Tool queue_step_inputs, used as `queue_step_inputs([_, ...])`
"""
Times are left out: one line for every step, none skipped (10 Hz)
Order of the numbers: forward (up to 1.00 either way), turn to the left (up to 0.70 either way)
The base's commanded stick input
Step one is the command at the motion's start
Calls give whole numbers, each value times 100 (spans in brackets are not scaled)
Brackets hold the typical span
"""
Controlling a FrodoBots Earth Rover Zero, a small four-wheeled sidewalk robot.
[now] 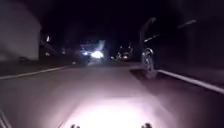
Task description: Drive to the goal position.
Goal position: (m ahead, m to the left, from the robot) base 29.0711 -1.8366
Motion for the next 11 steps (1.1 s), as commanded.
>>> queue_step_inputs([70, 0])
queue_step_inputs([70, 0])
queue_step_inputs([70, 0])
queue_step_inputs([70, 0])
queue_step_inputs([70, 0])
queue_step_inputs([70, 0])
queue_step_inputs([70, 0])
queue_step_inputs([70, 0])
queue_step_inputs([70, 0])
queue_step_inputs([70, 0])
queue_step_inputs([70, 0])
